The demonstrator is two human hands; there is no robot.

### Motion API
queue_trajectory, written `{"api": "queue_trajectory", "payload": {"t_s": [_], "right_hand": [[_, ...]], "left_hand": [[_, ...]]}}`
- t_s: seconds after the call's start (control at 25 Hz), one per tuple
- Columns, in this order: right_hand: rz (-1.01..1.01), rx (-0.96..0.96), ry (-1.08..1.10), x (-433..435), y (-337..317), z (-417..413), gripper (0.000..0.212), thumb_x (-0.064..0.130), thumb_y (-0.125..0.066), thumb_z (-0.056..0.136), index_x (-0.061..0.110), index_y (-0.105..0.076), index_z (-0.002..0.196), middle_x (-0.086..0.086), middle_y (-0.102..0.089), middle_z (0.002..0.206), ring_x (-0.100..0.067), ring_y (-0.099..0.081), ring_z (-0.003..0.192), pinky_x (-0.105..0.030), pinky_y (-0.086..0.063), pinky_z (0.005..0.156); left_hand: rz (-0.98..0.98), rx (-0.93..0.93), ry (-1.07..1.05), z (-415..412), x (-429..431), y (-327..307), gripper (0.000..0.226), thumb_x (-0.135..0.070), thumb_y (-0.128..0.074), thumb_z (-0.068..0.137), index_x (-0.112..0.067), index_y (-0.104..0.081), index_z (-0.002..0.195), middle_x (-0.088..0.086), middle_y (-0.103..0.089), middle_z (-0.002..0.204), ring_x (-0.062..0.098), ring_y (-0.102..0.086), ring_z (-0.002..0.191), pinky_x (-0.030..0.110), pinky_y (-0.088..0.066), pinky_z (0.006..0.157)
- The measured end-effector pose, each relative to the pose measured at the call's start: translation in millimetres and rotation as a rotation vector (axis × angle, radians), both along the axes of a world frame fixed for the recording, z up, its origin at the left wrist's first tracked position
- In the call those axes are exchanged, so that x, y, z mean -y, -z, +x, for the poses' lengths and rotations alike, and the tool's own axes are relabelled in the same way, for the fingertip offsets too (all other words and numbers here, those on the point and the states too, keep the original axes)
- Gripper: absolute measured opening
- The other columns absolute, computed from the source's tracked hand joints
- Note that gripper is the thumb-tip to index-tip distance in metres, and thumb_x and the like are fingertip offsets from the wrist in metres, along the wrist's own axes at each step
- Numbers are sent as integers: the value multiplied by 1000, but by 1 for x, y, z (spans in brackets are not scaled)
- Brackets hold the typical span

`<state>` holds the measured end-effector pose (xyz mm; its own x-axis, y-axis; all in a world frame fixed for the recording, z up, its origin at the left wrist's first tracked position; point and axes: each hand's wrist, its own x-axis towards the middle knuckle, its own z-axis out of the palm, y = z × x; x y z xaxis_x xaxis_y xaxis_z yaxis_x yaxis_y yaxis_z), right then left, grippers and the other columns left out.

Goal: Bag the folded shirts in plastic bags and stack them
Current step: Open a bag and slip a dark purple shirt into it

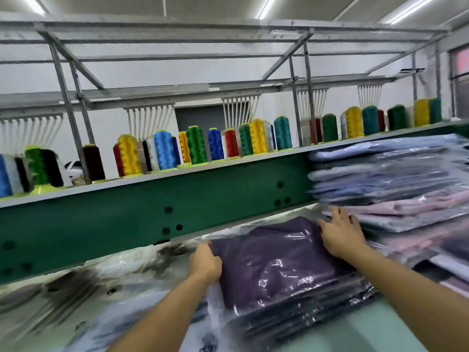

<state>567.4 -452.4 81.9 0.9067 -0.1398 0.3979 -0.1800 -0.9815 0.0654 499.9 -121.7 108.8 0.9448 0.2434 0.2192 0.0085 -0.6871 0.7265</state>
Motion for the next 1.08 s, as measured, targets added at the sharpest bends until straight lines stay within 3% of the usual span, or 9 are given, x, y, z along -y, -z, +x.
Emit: {"api": "queue_trajectory", "payload": {"t_s": [0.08,0.16,0.24,0.32,0.4,0.52,0.76,0.92,1.08], "right_hand": [[17,-44,-170,-9,3,13,48,36,-38,103,36,-39,151,-9,-31,159,-33,-27,145,-48,-28,117],[123,-178,-257,-18,7,25,51,51,-29,105,42,-31,154,-5,-31,163,-30,-28,148,-48,-27,119],[217,-295,-222,-17,9,35,58,64,-21,102,47,-21,157,-3,-19,168,-30,-20,153,-51,-20,122],[231,-353,-187,-10,9,45,61,68,-17,100,48,-13,158,-3,-10,169,-32,-13,155,-53,-14,123],[244,-388,-169,-1,7,53,63,69,-16,100,47,-9,158,-3,-6,170,-32,-8,155,-54,-12,123],[283,-429,-136,9,8,59,65,71,-16,99,47,-5,158,-5,-3,170,-32,-8,155,-54,-11,124],[292,-423,-112,13,16,64,66,73,-15,98,49,-1,158,-3,1,170,-32,-13,155,-54,-15,123],[276,-412,-73,5,14,59,64,70,-18,100,48,-3,158,-3,0,170,-32,-15,154,-54,-19,122],[53,-247,-21,-11,13,43,48,44,-27,106,37,-31,154,-6,-40,157,-31,-43,138,-45,-39,107]], "left_hand": [[345,-123,-46,9,10,1,32,-11,-47,91,-17,-56,121,15,-55,137,34,-49,126,41,-41,105],[745,-174,-92,17,20,4,43,-22,-48,91,-24,-52,134,18,-33,156,39,-21,146,60,-16,116],[889,-77,39,26,31,6,51,-24,-49,93,-25,-44,144,17,-24,161,37,-9,151,63,-3,119],[774,-51,228,38,39,4,56,-23,-45,96,-27,-34,151,10,-37,157,33,-28,146,55,-17,119],[692,-126,279,52,45,5,55,-43,-33,103,-32,-24,156,8,-33,160,36,-36,143,53,-25,117],[779,-234,260,65,47,13,78,-78,-10,92,-37,-10,158,4,-10,167,38,-24,149,57,-19,120],[765,-307,260,72,42,24,96,-90,-2,79,-36,3,158,0,5,167,34,-17,151,56,-11,122],[672,-223,263,69,35,35,90,-82,-14,88,-29,-7,160,6,-6,167,35,-17,151,51,-15,123],[609,-44,232,52,22,33,66,-63,-36,99,-19,-38,148,9,-45,150,29,-47,132,42,-40,110]]}}
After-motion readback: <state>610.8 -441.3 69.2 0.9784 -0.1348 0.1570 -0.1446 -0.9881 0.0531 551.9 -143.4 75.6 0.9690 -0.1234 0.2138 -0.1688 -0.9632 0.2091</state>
